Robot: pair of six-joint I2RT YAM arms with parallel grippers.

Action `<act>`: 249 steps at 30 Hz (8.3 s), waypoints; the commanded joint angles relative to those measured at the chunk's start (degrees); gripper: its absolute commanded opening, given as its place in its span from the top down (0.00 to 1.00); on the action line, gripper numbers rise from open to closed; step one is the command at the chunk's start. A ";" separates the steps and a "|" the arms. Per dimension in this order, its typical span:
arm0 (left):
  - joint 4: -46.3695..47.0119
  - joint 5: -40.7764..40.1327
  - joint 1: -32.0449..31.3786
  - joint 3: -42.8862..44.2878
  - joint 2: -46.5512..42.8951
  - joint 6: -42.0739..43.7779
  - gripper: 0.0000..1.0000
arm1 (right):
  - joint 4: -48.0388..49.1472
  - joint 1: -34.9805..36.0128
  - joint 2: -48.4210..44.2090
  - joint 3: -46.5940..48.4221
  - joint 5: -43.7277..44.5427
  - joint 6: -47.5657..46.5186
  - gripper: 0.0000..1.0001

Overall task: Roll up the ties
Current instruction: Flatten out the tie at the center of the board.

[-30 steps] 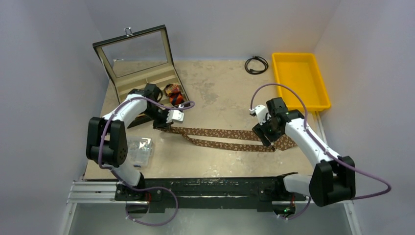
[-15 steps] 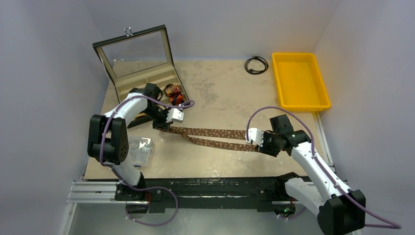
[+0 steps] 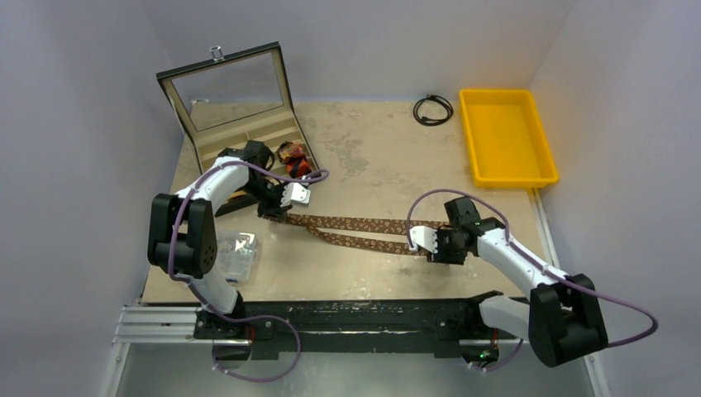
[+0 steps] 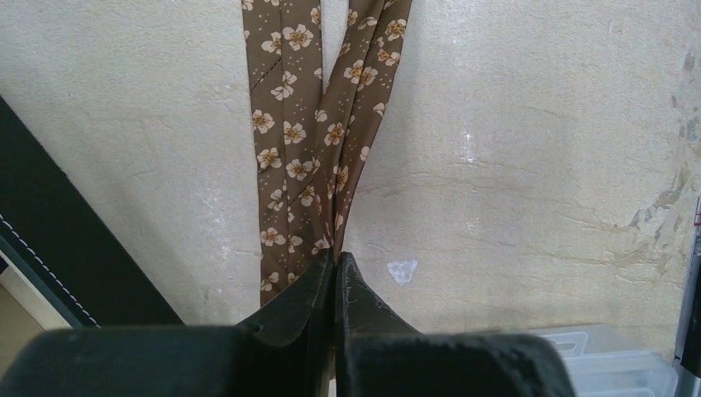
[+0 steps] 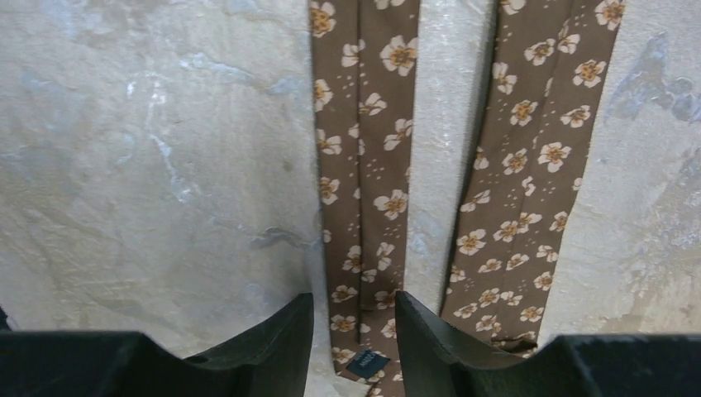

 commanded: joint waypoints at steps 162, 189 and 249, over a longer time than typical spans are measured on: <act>67.43 -28.26 -29.94 -38.16 -28.12 -44.63 0.35 | 17.06 0.39 9.20 53.45 -45.11 94.79 1.00; 75.63 -31.23 -32.64 -29.53 -17.05 -77.28 0.37 | 15.34 0.40 10.75 58.62 -45.73 94.72 1.00; 31.65 4.54 -16.87 6.83 -15.30 -63.74 0.00 | -14.83 -15.60 13.16 19.75 8.48 37.52 0.60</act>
